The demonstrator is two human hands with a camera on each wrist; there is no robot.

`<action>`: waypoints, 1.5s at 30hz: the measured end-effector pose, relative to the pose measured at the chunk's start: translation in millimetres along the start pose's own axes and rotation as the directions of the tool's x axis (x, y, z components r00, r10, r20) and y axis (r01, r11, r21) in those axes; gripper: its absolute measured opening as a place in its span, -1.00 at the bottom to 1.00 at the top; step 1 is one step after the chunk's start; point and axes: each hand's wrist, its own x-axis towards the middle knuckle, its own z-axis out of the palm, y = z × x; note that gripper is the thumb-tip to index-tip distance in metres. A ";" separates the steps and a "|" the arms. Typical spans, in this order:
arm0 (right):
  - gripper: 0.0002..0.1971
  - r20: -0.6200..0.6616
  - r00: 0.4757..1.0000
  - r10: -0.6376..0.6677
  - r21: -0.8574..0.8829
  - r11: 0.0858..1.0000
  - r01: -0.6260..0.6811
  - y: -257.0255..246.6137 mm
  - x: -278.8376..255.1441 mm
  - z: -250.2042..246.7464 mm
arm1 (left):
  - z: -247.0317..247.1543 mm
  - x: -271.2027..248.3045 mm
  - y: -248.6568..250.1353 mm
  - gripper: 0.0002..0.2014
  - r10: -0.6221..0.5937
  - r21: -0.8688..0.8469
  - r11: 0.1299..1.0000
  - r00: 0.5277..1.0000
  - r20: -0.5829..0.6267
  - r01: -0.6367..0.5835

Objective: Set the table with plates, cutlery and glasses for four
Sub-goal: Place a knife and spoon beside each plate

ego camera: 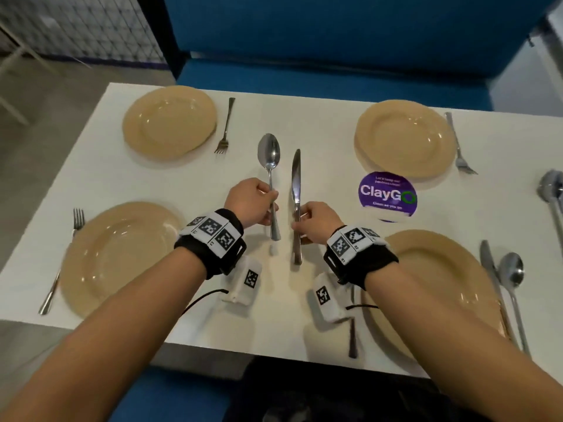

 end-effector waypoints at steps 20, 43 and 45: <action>-0.64 -0.031 0.999 0.035 -0.295 0.955 -0.042 -38.2 19.5 152.8 | -106.7 6.5 -78.8 -0.83 -0.002 0.098 0.995 0.991 0.132 -0.011; -0.82 -0.320 0.932 0.169 0.154 0.980 -0.124 -21.4 -6.4 127.6 | -78.6 -10.7 -98.2 -0.54 0.058 0.633 0.761 0.987 0.148 -0.139; -0.83 -0.321 0.932 0.165 0.133 0.983 -0.128 -12.8 -7.6 131.8 | -69.8 -12.1 -101.7 -0.54 0.030 0.666 0.736 0.988 0.148 -0.122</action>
